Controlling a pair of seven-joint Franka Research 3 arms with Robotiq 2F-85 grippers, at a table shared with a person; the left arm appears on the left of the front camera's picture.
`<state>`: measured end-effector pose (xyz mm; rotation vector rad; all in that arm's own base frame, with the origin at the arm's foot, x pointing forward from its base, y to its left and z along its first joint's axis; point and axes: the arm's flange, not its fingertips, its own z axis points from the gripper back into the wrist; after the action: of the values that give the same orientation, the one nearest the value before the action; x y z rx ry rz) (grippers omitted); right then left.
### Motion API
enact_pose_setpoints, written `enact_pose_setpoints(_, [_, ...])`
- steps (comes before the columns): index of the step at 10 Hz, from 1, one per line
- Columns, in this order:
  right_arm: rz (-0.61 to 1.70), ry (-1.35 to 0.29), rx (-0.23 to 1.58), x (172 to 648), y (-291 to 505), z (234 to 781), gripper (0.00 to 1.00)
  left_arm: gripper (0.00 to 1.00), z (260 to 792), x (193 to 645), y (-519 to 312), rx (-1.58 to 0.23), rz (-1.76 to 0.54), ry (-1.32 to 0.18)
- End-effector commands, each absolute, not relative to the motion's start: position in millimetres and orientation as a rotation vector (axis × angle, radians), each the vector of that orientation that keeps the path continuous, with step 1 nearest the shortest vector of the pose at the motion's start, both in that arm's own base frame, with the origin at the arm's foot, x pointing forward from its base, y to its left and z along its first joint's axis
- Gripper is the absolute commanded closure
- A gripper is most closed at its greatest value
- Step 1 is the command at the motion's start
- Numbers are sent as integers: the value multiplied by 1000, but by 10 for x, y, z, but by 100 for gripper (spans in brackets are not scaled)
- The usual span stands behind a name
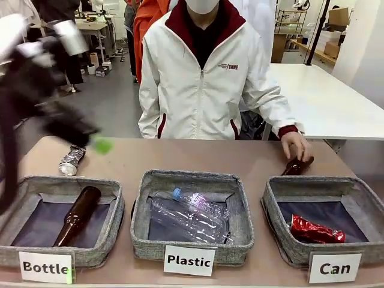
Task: Sort the can waste into the basket.
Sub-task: Pick up the can waste from the table and place it in the right Fabric basket.
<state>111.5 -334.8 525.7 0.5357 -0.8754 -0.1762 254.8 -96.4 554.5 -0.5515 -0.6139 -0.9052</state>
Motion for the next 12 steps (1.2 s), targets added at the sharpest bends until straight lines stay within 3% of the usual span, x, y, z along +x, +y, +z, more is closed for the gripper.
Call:
enact_pose_setpoints(1, [-201,-887,522,1000,-3379,5293,0,16,5621,2453,405,-699,-760,-603])
enact_pose_setpoints(4, [-178,-878,533,1105,-3352,5262,0,16,5345,2435,1258,-893,-363,-714])
enact_pose_setpoints(5, [-59,-799,605,1244,-3271,5187,0,16,5204,2491,1383,-903,-252,-739])
enact_pose_setpoints(6, [39,-718,706,1441,-3119,5142,0,16,5259,2244,1322,-824,-470,-653])
enact_pose_setpoints(9, [217,-419,910,2211,-2417,4921,0,16,5259,2244,1322,-824,-470,-653])
enact_pose_setpoints(12, [146,-248,1147,2636,-1876,4743,0,16,5259,2244,1322,-824,-470,-653])
